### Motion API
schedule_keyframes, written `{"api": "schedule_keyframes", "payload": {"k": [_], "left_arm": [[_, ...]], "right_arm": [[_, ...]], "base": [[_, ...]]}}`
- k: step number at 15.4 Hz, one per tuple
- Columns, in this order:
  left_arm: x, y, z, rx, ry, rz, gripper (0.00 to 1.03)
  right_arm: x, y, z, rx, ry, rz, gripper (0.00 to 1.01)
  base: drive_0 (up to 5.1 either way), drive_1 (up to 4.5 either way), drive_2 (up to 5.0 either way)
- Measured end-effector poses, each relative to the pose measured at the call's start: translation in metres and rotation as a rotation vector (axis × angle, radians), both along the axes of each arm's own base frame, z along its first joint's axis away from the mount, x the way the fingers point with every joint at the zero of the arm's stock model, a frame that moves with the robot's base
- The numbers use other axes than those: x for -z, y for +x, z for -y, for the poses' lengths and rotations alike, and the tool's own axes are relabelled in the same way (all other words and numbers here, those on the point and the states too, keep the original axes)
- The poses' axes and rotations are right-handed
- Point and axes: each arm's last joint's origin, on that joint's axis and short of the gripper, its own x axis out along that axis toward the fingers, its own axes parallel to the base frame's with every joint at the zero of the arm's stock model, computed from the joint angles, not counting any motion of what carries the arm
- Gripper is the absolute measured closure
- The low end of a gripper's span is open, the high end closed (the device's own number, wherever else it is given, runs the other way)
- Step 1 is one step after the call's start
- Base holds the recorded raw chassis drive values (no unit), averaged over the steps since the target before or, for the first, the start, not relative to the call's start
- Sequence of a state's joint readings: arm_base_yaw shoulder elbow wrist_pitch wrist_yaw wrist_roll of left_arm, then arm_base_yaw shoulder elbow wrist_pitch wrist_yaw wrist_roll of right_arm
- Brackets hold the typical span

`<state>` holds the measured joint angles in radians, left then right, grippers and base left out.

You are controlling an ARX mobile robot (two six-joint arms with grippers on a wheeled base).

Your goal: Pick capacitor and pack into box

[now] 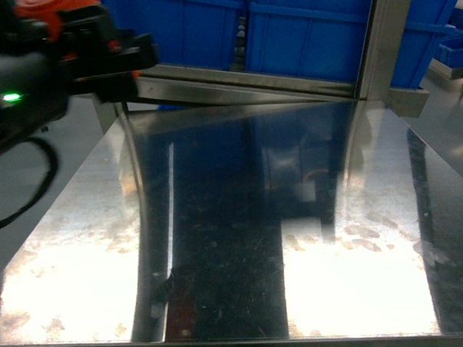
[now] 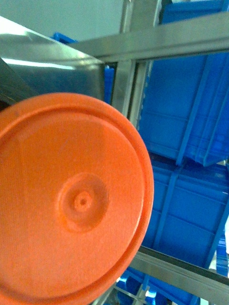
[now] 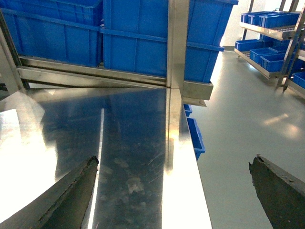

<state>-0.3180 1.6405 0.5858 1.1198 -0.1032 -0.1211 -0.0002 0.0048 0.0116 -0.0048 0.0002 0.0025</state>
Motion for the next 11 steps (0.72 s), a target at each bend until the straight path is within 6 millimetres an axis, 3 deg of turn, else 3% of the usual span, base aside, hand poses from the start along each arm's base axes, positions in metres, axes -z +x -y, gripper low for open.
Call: {"api": "schedule_keyframes", "payload": {"k": [2, 4, 6, 7, 8, 11], "left_arm": [[-0.005, -0.052, -0.027, -0.008, 0.056, -0.031, 0.59], [-0.037, -0.087, -0.039, 0.006, 0.031, 0.101, 0.59], [-0.045, -0.088, -0.039, 0.006, 0.025, 0.136, 0.59], [-0.037, -0.085, -0.038, -0.009, 0.047, 0.067, 0.59], [-0.028, -0.09, -0.042, -0.12, 0.102, -0.053, 0.59], [-0.018, -0.114, -0.065, -0.234, 0.113, -0.046, 0.59]], "right_arm": [[0.0, 0.0, 0.0, 0.0, 0.0, 0.0, 0.03], [0.0, 0.0, 0.0, 0.0, 0.0, 0.0, 0.03], [0.0, 0.0, 0.0, 0.0, 0.0, 0.0, 0.03], [0.0, 0.0, 0.0, 0.0, 0.0, 0.0, 0.03], [0.0, 0.0, 0.0, 0.0, 0.0, 0.0, 0.03], [0.0, 0.0, 0.0, 0.0, 0.0, 0.0, 0.03]], "base": [[0.0, 0.0, 0.0], [0.0, 0.0, 0.0], [0.0, 0.0, 0.0], [0.0, 0.0, 0.0], [0.0, 0.0, 0.0], [0.0, 0.0, 0.0]]}}
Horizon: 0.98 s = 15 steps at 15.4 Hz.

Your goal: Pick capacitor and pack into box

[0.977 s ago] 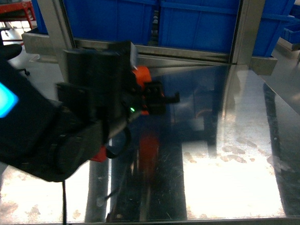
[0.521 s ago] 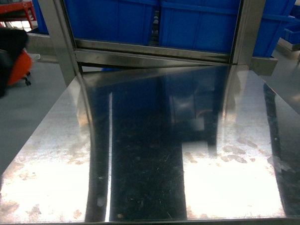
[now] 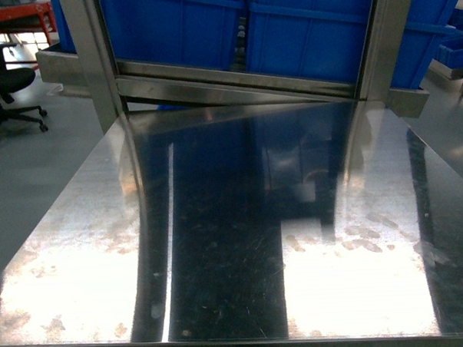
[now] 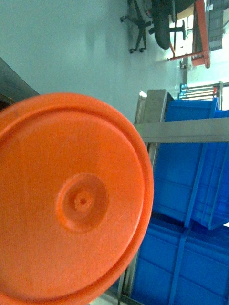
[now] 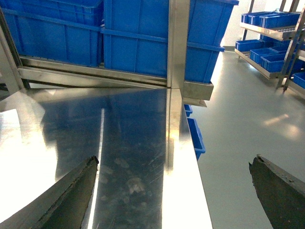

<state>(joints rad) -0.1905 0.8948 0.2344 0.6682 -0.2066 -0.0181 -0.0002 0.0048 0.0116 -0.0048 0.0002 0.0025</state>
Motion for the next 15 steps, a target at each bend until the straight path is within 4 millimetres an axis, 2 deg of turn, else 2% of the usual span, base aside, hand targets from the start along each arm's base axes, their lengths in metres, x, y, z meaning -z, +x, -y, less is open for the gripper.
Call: {"api": "schedule_keyframes", "payload": {"k": [2, 8, 15], "left_arm": [[0.015, -0.012, -0.006, 0.018, 0.006, -0.032, 0.59], [0.03, -0.039, -0.028, 0.015, 0.003, -0.024, 0.59], [0.037, -0.056, -0.028, 0.018, 0.004, 0.0, 0.59]], "right_arm": [[0.0, 0.0, 0.0, 0.0, 0.0, 0.0, 0.03], [0.0, 0.0, 0.0, 0.001, 0.0, 0.0, 0.03], [0.0, 0.0, 0.0, 0.0, 0.0, 0.0, 0.03]], "base": [[0.0, 0.0, 0.0], [0.0, 0.0, 0.0], [0.0, 0.0, 0.0]]}}
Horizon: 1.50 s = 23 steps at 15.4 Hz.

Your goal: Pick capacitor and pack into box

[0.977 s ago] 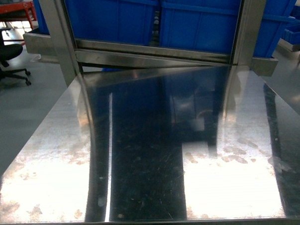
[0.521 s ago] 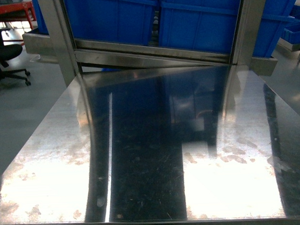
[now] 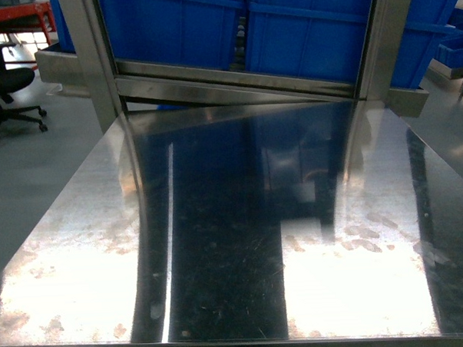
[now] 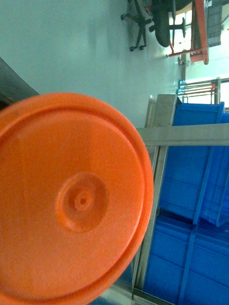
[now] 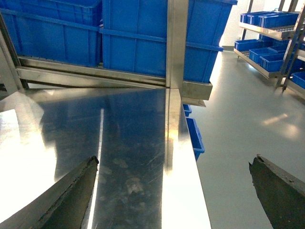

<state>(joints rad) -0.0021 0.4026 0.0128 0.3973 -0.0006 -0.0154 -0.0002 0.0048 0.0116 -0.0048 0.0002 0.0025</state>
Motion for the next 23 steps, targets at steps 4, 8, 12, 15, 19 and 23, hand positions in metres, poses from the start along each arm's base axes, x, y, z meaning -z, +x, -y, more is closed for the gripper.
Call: {"api": "schedule_keyframes", "payload": {"k": [4, 8, 12, 15, 19, 23], "left_arm": [[-0.001, -0.007, 0.0, 0.0, 0.0, 0.002, 0.59], [0.0, -0.013, 0.0, 0.0, 0.0, 0.003, 0.59], [0.0, -0.016, 0.0, 0.001, 0.0, 0.002, 0.59], [0.006, -0.022, 0.0, 0.003, 0.001, -0.051, 0.59], [0.0, -0.026, 0.0, 0.0, 0.001, 0.015, 0.59], [0.004, -0.026, 0.0, 0.001, 0.001, -0.012, 0.59]], "right_arm": [[0.0, 0.0, 0.0, 0.0, 0.0, 0.0, 0.03], [0.0, 0.0, 0.0, 0.0, 0.0, 0.0, 0.03], [0.0, 0.0, 0.0, 0.0, 0.0, 0.0, 0.03], [0.0, 0.0, 0.0, 0.0, 0.0, 0.0, 0.03], [0.0, 0.0, 0.0, 0.0, 0.0, -0.001, 0.03], [0.0, 0.0, 0.0, 0.0, 0.0, 0.0, 0.03]], "base": [[0.0, 0.0, 0.0], [0.0, 0.0, 0.0], [0.0, 0.0, 0.0], [0.0, 0.0, 0.0], [0.0, 0.0, 0.0], [0.0, 0.0, 0.0]]}}
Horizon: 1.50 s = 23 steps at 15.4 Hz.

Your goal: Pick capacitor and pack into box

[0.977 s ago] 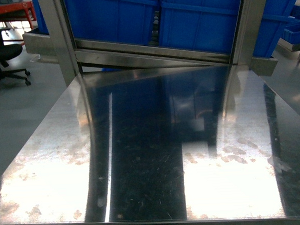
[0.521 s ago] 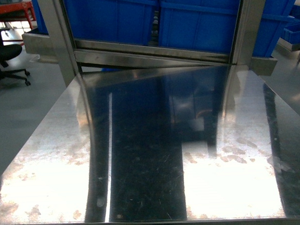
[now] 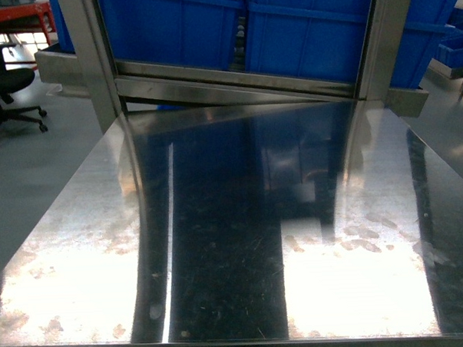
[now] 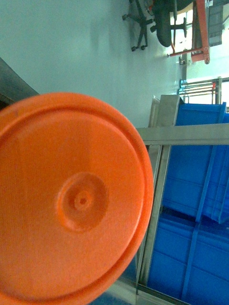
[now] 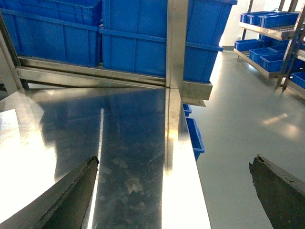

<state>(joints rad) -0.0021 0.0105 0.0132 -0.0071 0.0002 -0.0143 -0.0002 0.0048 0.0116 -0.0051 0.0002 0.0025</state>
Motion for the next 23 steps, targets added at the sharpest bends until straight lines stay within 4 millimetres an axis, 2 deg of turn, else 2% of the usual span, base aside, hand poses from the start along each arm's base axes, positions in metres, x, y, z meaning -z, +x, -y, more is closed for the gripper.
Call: {"api": "schedule_keyframes", "payload": {"k": [23], "left_arm": [[-0.0005, 0.0, 0.0, 0.0, 0.0, 0.005, 0.59]], "right_arm": [[-0.0003, 0.0, 0.0, 0.0, 0.0, 0.003, 0.03]], "base": [[0.0, 0.0, 0.0]]}}
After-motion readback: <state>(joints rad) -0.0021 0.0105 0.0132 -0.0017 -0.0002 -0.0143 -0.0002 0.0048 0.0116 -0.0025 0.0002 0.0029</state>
